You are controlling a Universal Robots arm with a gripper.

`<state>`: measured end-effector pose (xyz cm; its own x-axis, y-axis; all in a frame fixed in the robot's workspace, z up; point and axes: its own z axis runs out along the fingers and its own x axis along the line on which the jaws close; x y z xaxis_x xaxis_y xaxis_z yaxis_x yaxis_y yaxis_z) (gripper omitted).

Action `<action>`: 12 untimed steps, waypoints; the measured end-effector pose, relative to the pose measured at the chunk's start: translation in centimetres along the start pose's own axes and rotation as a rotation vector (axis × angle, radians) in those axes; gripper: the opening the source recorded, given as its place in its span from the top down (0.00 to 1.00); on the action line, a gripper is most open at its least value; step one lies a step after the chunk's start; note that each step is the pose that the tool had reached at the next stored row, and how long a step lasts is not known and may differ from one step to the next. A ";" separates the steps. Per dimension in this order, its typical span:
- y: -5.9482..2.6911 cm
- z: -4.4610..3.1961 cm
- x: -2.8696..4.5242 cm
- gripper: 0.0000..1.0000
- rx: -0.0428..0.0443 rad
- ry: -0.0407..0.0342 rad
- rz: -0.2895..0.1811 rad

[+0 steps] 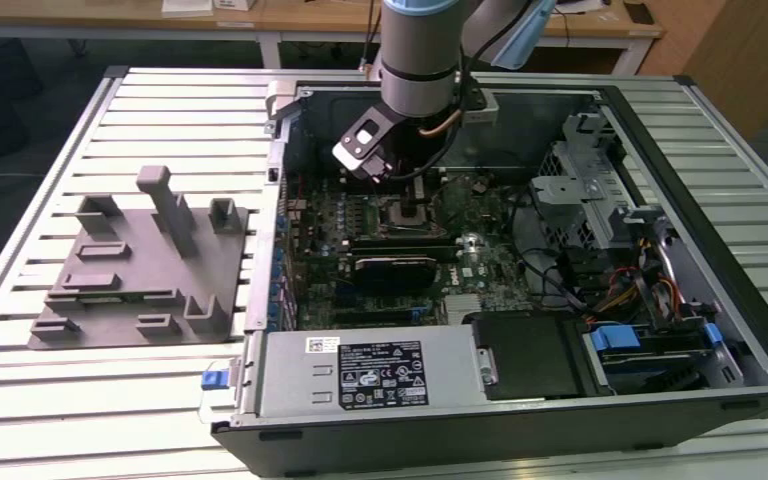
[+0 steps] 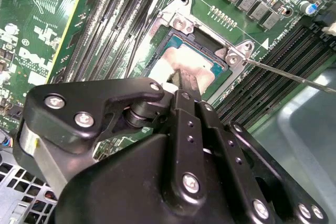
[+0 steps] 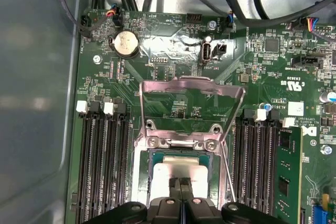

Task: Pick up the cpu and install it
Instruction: 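Place the cpu into insertion slot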

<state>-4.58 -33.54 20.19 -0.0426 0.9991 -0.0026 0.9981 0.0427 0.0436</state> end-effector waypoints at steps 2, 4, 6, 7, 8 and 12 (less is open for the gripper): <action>-0.01 0.06 0.00 0.89 0.0001 -0.0001 0.000; -0.01 0.12 0.00 0.89 -0.0001 0.0001 0.000; -0.02 0.27 0.00 0.89 -0.0001 0.0001 0.000; -0.02 0.31 0.00 0.89 0.0002 -0.0002 0.000; -0.02 0.31 -0.01 0.89 0.0002 -0.0003 0.000; -0.02 0.37 0.00 0.89 0.0002 0.0000 0.000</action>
<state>-4.59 -33.55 19.82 -0.0425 0.9991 -0.0026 0.9982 0.0425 0.0434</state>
